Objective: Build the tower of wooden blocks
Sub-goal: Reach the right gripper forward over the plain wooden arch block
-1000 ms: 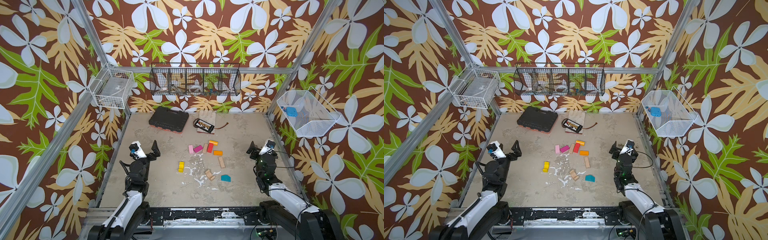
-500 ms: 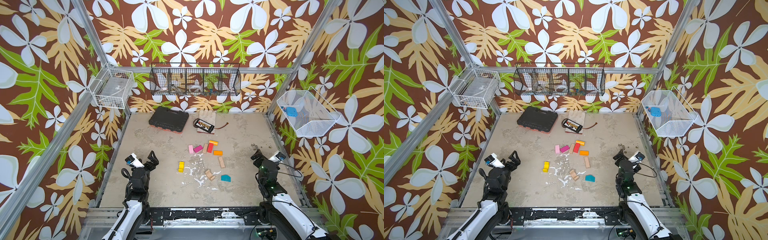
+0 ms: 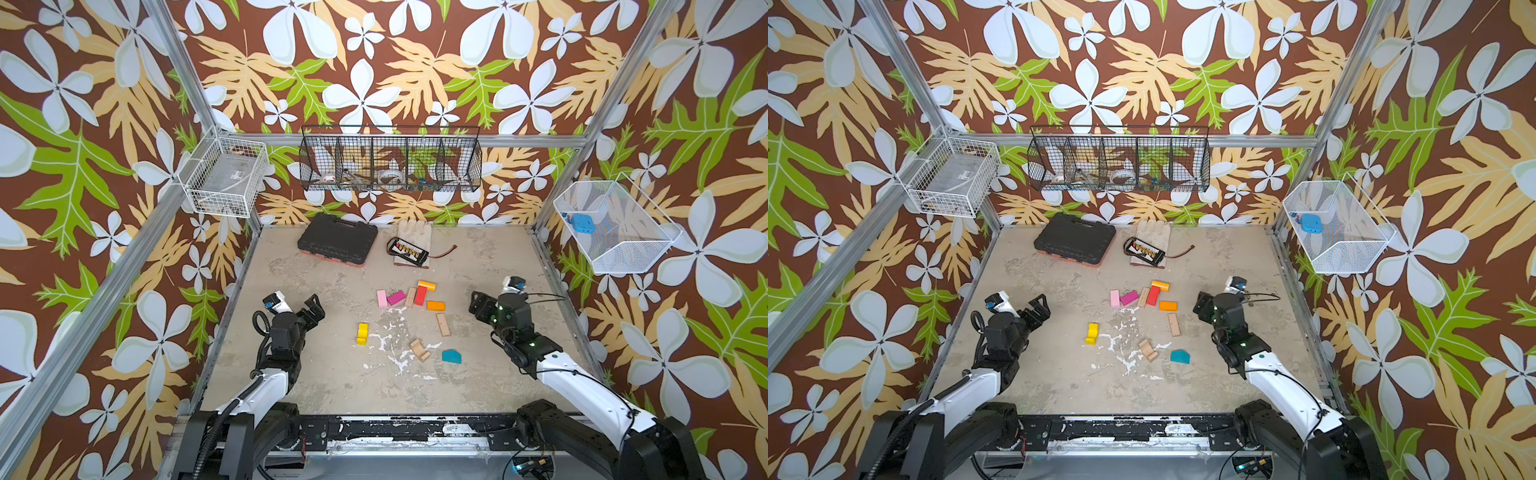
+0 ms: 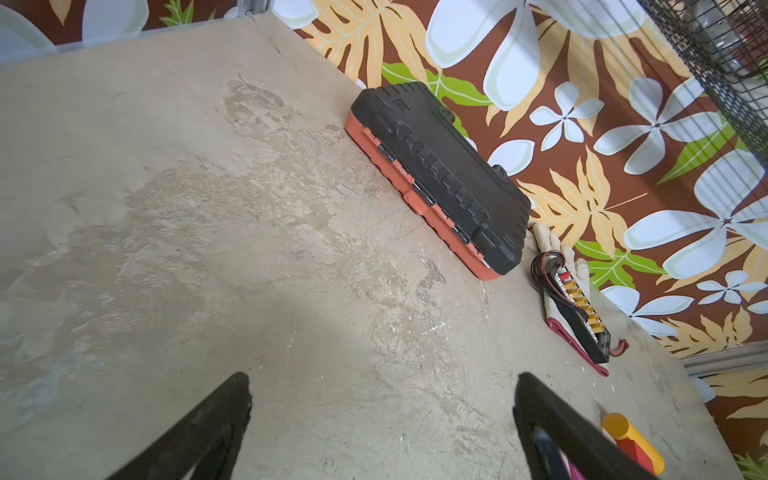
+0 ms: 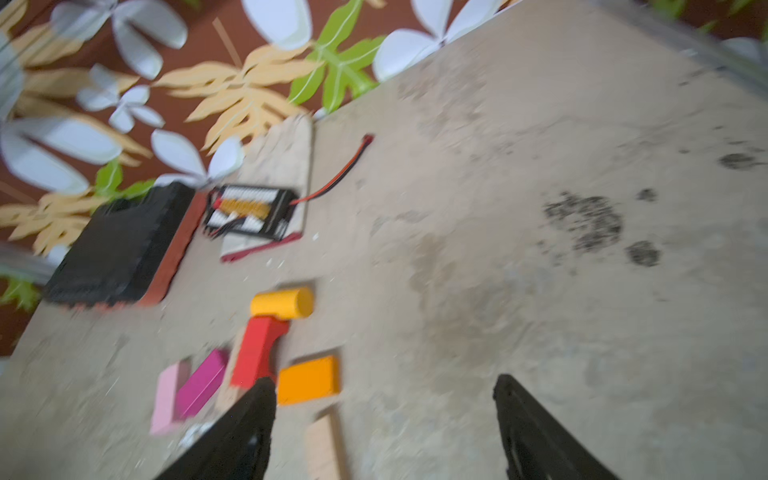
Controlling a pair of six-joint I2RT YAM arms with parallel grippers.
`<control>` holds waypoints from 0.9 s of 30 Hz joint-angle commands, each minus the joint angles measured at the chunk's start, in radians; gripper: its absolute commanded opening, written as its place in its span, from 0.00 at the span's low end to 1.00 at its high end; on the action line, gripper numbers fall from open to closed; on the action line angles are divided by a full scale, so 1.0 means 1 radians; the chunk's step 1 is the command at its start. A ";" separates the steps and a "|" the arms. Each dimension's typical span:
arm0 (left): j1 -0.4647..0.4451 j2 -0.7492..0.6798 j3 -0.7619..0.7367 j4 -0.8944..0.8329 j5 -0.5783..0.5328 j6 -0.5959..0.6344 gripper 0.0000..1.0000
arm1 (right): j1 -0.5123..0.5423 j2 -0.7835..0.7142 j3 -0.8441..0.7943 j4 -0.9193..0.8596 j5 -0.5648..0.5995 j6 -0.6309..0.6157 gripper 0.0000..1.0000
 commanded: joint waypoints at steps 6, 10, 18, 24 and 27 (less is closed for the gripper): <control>0.000 -0.001 0.003 0.001 0.029 -0.004 1.00 | 0.438 0.071 0.025 -0.190 0.188 0.219 0.76; 0.000 -0.005 -0.002 0.001 0.034 -0.005 1.00 | 0.580 0.101 0.009 -0.199 0.245 0.320 0.72; 0.000 0.000 0.003 -0.005 0.036 -0.007 1.00 | 0.692 0.299 0.075 -0.199 0.262 0.414 0.69; 0.000 0.001 0.002 -0.004 0.035 -0.009 1.00 | 0.701 0.482 0.155 -0.213 0.261 0.436 0.59; 0.000 0.001 0.003 -0.004 0.036 -0.010 1.00 | 0.701 0.534 0.197 -0.250 0.277 0.446 0.53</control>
